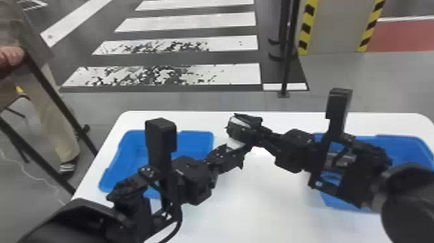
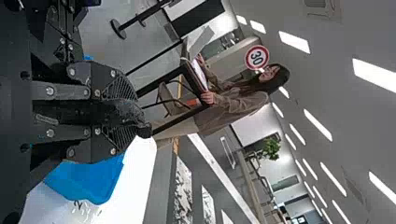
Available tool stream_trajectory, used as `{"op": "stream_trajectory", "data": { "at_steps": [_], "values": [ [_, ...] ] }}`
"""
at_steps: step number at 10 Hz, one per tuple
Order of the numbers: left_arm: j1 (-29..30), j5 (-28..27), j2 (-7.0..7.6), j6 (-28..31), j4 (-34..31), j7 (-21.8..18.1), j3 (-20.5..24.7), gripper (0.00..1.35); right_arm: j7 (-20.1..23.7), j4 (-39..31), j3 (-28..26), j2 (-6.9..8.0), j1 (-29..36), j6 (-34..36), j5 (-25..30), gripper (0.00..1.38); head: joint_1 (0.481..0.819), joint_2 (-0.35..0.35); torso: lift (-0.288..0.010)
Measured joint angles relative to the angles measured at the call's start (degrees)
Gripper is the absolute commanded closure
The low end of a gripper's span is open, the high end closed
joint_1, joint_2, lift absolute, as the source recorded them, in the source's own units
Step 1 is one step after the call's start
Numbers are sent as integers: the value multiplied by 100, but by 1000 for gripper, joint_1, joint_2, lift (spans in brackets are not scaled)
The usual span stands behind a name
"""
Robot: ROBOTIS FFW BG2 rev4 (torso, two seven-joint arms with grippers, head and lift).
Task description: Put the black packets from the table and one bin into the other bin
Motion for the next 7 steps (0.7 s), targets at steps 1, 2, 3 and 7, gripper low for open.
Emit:
{"op": "stream_trajectory", "data": {
  "at_steps": [1, 2, 3, 7],
  "values": [
    [-1, 1, 0, -27, 1, 0, 0, 1205, 0, -15, 6, 0, 3, -32, 12, 1283, 695, 137, -110],
    [5, 44, -2, -42, 2, 0, 29, 935, -4, -16, 8, 0, 4, -108, -1, 1283, 695, 137, -110],
    [20, 114, -4, -43, 20, 0, 80, 443, -7, -16, -2, 0, 4, -212, -38, 1283, 695, 138, -110],
    [120, 133, -20, -104, 47, 1, 218, 157, -70, -70, -749, 1, 104, -520, 224, 1283, 695, 72, -110]
  ]
}}
